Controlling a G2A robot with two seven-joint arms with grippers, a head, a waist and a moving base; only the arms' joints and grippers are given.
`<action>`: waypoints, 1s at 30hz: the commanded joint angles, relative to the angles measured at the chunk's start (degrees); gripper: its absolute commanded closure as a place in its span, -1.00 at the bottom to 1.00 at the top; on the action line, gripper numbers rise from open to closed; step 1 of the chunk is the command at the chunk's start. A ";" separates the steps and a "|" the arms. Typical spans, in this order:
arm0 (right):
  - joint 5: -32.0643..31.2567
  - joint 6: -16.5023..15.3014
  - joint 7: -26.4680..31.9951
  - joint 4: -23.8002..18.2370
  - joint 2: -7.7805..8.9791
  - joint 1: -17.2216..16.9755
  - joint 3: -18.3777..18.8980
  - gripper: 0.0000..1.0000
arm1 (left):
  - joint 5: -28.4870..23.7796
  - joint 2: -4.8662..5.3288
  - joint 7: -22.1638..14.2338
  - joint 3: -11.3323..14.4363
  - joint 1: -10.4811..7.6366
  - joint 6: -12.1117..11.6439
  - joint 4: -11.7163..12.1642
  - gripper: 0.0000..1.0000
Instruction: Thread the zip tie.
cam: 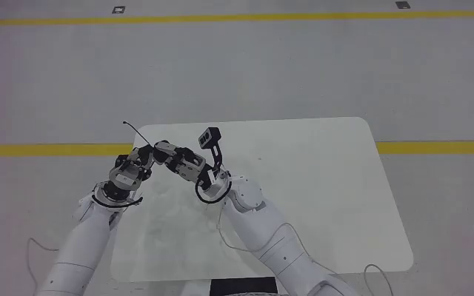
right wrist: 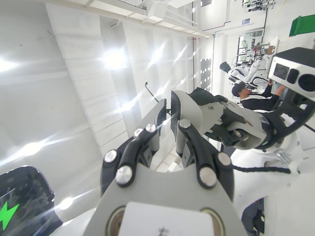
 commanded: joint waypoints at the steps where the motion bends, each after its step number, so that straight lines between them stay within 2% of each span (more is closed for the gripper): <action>1: 0.04 0.00 0.02 -0.01 0.01 -0.02 -0.01 0.82 | 0.00 0.00 0.00 0.00 0.00 0.00 0.00 1.00; 11: 0.08 0.00 0.08 0.16 -0.04 0.12 -0.22 0.88 | 0.00 0.00 0.00 0.00 0.00 0.00 0.00 1.00; 16: 0.05 0.00 0.06 0.12 -0.05 0.13 -0.20 1.00 | 0.00 0.00 0.00 0.00 0.00 0.00 0.00 1.00; 30: -0.36 0.00 -0.22 0.58 -0.05 0.10 -0.01 1.00 | 0.00 0.00 0.00 0.00 0.00 0.00 0.00 1.00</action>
